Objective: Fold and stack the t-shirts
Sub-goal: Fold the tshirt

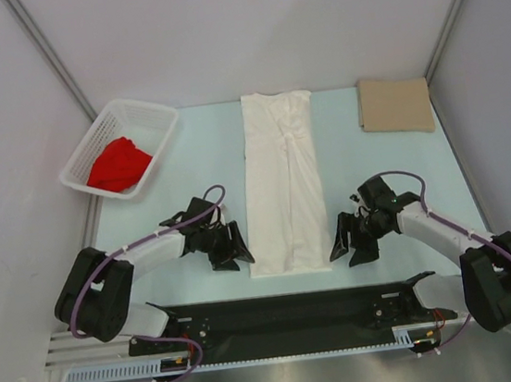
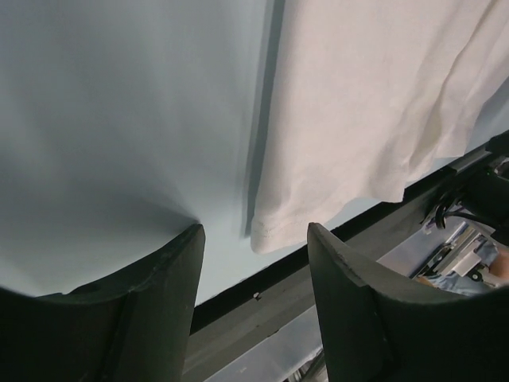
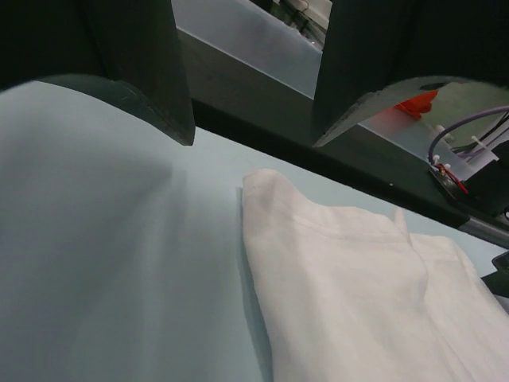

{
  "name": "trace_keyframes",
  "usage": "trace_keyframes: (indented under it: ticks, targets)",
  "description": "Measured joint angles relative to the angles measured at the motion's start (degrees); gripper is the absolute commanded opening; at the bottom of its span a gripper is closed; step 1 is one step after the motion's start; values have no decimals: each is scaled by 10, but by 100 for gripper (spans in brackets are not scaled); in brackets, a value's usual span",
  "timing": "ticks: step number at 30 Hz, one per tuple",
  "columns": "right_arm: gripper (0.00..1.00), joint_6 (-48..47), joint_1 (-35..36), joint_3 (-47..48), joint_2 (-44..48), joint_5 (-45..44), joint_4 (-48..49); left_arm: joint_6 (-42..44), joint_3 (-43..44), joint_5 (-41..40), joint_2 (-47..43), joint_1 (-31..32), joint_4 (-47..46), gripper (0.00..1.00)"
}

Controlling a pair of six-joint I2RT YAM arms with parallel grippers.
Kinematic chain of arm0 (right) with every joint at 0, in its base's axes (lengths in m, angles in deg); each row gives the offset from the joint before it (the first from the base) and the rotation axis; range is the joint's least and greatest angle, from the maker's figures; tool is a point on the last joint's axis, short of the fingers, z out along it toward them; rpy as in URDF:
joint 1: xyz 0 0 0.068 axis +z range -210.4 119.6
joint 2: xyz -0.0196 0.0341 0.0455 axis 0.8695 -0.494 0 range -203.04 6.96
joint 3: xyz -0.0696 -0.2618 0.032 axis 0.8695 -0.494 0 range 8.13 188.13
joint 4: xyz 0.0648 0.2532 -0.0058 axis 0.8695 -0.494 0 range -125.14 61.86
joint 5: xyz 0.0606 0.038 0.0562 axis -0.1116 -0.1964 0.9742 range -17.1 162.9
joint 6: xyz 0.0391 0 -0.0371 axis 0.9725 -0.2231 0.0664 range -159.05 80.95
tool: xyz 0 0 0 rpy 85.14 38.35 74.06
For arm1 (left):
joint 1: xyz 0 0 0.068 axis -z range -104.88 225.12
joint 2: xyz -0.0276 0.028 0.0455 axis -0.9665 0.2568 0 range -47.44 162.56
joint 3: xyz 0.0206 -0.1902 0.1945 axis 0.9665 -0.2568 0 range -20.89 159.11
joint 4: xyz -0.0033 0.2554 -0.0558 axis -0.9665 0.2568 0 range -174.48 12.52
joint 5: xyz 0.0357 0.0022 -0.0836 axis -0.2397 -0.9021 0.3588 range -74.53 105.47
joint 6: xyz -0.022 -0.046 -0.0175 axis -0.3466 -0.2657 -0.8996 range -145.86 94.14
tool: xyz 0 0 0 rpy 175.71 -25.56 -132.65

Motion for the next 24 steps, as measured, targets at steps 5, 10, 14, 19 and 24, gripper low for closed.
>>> trace_keyframes:
  ticks: [5, 10, 14, 19, 24]
  targets:
    - [66, 25, -14, -56, 0, 38, 70, -16, -1, 17, 14, 0, -19, 59]
    - [62, 38, -16, -69, -31, 57, 110, -30, -7, 36, 25, 2, -42, 57]
    - [59, 44, -17, -72, -43, 68, 137, -39, -7, 55, 44, 3, -58, 51]
    - [59, 58, -18, -72, -60, 84, 161, -48, -7, 68, 56, 4, -69, 49]
    - [59, 68, -18, -72, -76, 99, 178, -48, -9, 70, 57, 4, -70, 50]
